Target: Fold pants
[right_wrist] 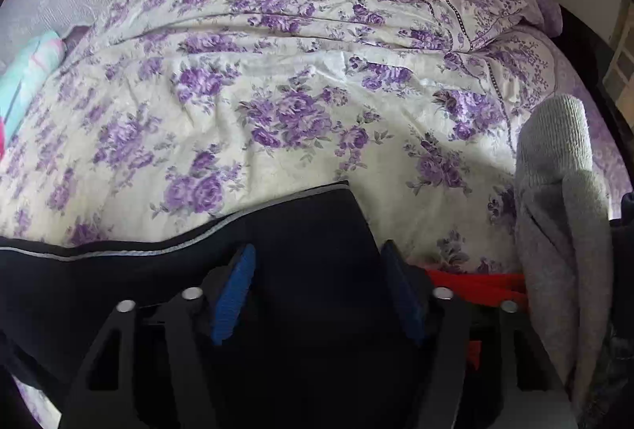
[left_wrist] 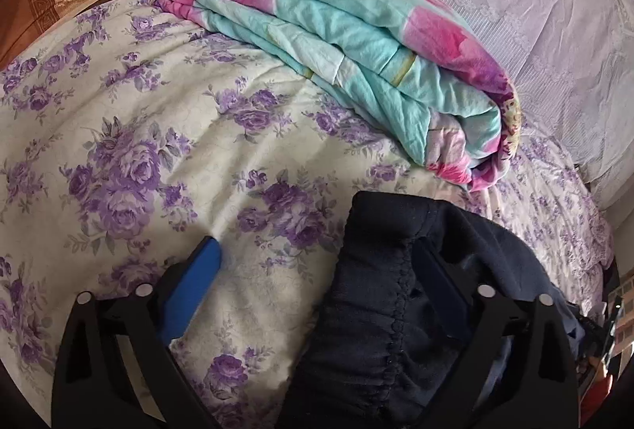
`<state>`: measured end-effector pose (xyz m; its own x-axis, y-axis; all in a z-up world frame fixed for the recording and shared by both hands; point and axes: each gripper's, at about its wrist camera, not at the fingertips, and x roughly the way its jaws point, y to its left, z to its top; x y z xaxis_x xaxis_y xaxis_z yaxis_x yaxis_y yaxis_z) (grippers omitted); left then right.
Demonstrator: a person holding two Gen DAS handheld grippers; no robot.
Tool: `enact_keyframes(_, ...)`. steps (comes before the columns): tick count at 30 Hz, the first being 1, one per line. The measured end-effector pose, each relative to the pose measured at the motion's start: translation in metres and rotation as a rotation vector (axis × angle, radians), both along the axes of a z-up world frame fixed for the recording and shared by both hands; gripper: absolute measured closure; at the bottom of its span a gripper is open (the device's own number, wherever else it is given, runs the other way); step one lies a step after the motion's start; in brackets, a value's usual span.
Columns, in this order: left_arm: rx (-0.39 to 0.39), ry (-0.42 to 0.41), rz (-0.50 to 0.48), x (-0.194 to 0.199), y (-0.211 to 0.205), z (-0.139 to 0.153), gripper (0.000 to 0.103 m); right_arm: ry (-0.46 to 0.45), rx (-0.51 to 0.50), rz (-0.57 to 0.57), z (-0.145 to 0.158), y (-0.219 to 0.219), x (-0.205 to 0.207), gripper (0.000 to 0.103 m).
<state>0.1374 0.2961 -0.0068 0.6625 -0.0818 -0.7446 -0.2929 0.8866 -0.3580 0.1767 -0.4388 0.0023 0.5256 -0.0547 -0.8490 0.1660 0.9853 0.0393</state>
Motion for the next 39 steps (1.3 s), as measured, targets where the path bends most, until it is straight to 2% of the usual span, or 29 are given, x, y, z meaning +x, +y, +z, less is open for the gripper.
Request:
enact_keyframes(1,0.033,0.015,-0.01,0.004,-0.005,0.001,0.026,-0.031,0.007,0.001,0.007,0.0,-0.004,0.081)
enact_keyframes(2,0.063,0.018,-0.042,0.006,-0.013,0.004,0.046,-0.064,0.021,0.006,0.015,0.0,-0.009,0.086)
enact_keyframes(3,0.075,0.017,-0.089,0.008,-0.02,0.008,0.078,-0.113,0.043,0.008,0.026,-0.001,-0.014,0.087)
enact_keyframes(4,0.108,0.025,-0.113,0.01,-0.029,0.014,0.08,-0.17,0.044,0.004,0.04,-0.001,-0.02,0.088)
enact_keyframes(6,0.236,0.0,-0.088,0.008,-0.044,0.031,0.091,-0.304,0.029,0.007,0.073,0.001,-0.031,0.088)
enact_keyframes(8,0.269,-0.051,-0.061,0.004,-0.047,0.046,0.095,-0.397,-0.002,0.011,0.098,0.004,-0.035,0.088)
enact_keyframes(9,0.257,-0.078,-0.026,0.002,-0.044,0.053,0.103,-0.425,-0.023,0.015,0.104,0.005,-0.033,0.088)
enact_keyframes(11,0.234,-0.131,0.078,0.002,-0.031,0.063,0.103,-0.417,-0.09,0.005,0.1,0.007,-0.019,0.088)
enact_keyframes(12,0.235,-0.129,0.132,0.008,-0.027,0.064,0.103,-0.374,-0.126,0.001,0.089,0.01,-0.004,0.088)
enact_keyframes(13,0.227,-0.101,0.157,0.015,-0.019,0.059,0.103,-0.311,-0.172,0.003,0.073,0.013,0.011,0.085)
enact_keyframes(14,0.2,-0.035,0.15,0.025,-0.014,0.046,0.103,-0.224,-0.232,0.013,0.053,0.02,0.024,0.078)
enact_keyframes(15,0.174,0.032,0.147,0.032,-0.01,0.031,0.103,-0.143,-0.305,0.019,0.033,0.026,0.036,0.077)
enact_keyframes(16,0.161,0.074,0.148,0.034,-0.01,0.019,0.103,-0.102,-0.363,0.007,0.019,0.029,0.037,0.077)
enact_keyframes(17,0.148,0.088,0.138,0.029,-0.009,0.013,0.103,-0.106,-0.372,-0.004,0.014,0.03,0.032,0.076)
enact_keyframes(18,0.131,0.072,0.119,0.021,-0.008,0.012,0.103,-0.139,-0.327,-0.011,0.018,0.027,0.024,0.073)
enact_keyframes(19,0.115,0.054,0.096,0.011,-0.005,0.015,0.102,-0.175,-0.272,-0.024,0.024,0.023,0.011,0.065)
enact_keyframes(20,0.105,0.046,0.074,0.0,-0.003,0.019,0.089,-0.217,-0.221,-0.036,0.034,0.019,-0.002,0.06)
enact_keyframes(21,0.107,0.05,0.058,-0.011,0.0,0.022,0.063,-0.265,-0.159,-0.044,0.047,0.014,-0.018,0.06)
enact_keyframes(23,0.122,0.052,0.037,-0.038,0.003,0.027,0.038,-0.322,0.01,-0.03,0.067,0.012,-0.052,0.053)
enact_keyframes(25,0.117,0.074,-0.005,-0.067,0.004,0.028,0.037,-0.304,0.218,0.045,0.072,0.018,-0.081,0.047)
enact_keyframes(27,0.059,0.086,-0.039,-0.1,0.007,0.026,0.037,-0.284,0.329,0.124,0.07,0.038,-0.109,0.047)
enact_keyframes(31,-0.119,0.107,-0.079,-0.162,0.007,0.019,0.037,-0.307,0.321,0.233,0.065,0.085,-0.16,0.037)
enact_keyframes(36,-0.181,0.157,-0.138,-0.207,-0.019,0.0,0.037,-0.349,0.347,0.32,0.06,0.126,-0.2,0.035)
enact_keyframes(39,-0.204,0.133,-0.138,-0.205,-0.028,-0.008,0.028,-0.34,0.358,0.313,0.054,0.131,-0.208,0.033)
